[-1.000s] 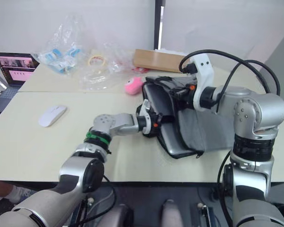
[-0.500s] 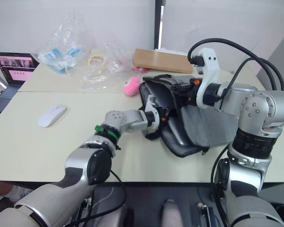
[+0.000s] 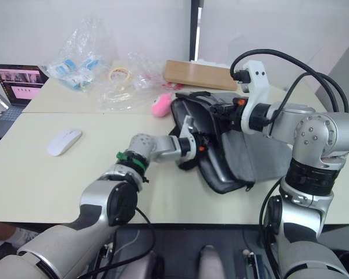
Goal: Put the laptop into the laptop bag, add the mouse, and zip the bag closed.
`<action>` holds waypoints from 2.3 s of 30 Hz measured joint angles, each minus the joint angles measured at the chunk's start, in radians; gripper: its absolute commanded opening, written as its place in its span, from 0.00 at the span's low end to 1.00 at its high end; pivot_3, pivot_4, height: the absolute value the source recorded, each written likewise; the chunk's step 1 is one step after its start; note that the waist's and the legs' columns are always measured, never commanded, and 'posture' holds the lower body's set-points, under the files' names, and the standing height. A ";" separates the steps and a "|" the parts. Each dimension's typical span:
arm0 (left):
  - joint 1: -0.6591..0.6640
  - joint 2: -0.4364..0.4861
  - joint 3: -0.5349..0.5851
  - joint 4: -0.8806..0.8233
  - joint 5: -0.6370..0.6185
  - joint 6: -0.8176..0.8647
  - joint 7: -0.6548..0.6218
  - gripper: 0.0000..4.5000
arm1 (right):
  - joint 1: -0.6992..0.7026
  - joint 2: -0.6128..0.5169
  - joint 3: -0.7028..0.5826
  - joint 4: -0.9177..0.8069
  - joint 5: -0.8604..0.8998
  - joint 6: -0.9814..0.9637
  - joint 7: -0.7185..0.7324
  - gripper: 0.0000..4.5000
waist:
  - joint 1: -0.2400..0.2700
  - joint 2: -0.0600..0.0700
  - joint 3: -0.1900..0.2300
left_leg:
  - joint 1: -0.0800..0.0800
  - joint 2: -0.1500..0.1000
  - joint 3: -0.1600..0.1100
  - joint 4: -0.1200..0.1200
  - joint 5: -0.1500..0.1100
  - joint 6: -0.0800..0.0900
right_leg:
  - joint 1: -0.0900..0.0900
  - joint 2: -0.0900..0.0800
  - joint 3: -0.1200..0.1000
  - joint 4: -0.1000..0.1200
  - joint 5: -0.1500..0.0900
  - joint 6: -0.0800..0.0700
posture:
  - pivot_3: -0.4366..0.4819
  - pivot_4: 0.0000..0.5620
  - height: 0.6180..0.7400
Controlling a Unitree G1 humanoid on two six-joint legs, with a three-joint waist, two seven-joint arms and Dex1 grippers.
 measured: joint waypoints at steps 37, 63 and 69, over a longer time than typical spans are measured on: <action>0.167 0.013 0.089 -0.276 0.062 0.199 0.076 0.06 | 0.014 -0.023 0.027 0.008 0.003 -0.028 0.017 0.00 | 0.000 0.000 0.000 | 0.000 0.000 0.000 0.001 0.000 0.000 | 0.000 0.000 0.000 0.001 0.000 0.000 | 0.48 0.27 1.00; 0.040 0.002 0.011 -0.072 0.147 0.047 -0.103 0.95 | 0.019 -0.020 0.030 0.010 0.018 -0.029 0.007 0.00 | 0.000 0.000 0.000 | -0.001 0.000 0.000 0.002 0.000 0.000 | -0.001 0.000 0.000 0.001 0.000 0.001 | 0.48 0.27 1.00; 0.104 0.079 -0.067 -0.252 0.161 0.206 -0.130 0.99 | 0.024 -0.024 0.053 0.021 0.018 -0.053 0.026 0.00 | -0.012 0.000 0.000 | 0.000 0.000 0.000 0.001 0.000 0.000 | -0.001 0.000 0.000 0.002 0.000 0.000 | 0.48 0.27 1.00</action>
